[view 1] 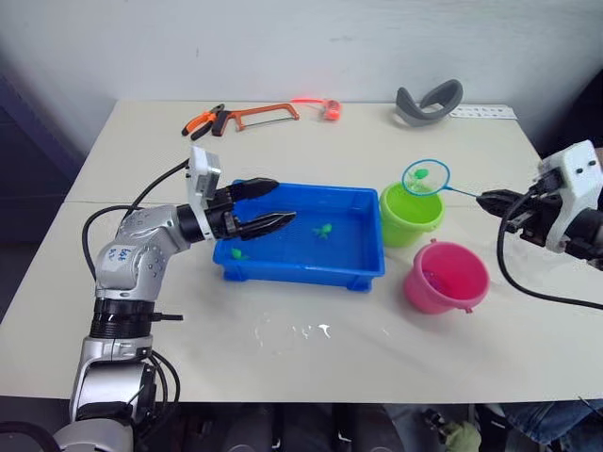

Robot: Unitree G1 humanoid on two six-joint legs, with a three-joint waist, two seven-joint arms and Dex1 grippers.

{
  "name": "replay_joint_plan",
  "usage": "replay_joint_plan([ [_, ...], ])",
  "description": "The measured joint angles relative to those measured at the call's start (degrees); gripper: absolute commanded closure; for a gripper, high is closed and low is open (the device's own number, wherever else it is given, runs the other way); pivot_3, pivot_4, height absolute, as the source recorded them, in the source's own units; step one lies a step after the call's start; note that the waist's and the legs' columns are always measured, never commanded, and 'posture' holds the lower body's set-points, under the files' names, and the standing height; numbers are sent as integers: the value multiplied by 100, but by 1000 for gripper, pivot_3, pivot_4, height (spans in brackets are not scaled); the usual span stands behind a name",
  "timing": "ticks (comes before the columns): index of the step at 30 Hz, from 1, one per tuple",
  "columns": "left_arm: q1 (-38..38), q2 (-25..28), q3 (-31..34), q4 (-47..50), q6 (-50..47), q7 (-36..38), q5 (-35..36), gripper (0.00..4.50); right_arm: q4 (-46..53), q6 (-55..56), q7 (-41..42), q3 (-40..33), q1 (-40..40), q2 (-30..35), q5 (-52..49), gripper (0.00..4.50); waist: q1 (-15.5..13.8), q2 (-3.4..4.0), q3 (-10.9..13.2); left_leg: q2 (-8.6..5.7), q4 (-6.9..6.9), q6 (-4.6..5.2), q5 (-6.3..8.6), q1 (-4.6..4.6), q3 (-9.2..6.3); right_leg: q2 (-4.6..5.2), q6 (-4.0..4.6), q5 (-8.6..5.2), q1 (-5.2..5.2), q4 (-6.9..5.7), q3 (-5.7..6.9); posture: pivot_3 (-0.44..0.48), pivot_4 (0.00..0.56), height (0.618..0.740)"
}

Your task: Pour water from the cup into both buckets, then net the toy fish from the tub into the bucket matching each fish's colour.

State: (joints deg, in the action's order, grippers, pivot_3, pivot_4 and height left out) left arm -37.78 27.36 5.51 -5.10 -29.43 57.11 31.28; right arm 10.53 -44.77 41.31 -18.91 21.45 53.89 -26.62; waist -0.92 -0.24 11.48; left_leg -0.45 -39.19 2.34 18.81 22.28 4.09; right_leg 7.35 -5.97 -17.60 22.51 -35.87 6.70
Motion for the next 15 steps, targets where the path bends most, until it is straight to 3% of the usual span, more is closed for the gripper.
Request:
replay_joint_plan([
  [15,42,1,-129,-141,750,220,-231,46,-146,3023,320,119,-1056,100,1486,4500,-57,0,0,-1,-2,1,-2,-2,1,-4,-1,1,-5,2,36,0,150,740],
])
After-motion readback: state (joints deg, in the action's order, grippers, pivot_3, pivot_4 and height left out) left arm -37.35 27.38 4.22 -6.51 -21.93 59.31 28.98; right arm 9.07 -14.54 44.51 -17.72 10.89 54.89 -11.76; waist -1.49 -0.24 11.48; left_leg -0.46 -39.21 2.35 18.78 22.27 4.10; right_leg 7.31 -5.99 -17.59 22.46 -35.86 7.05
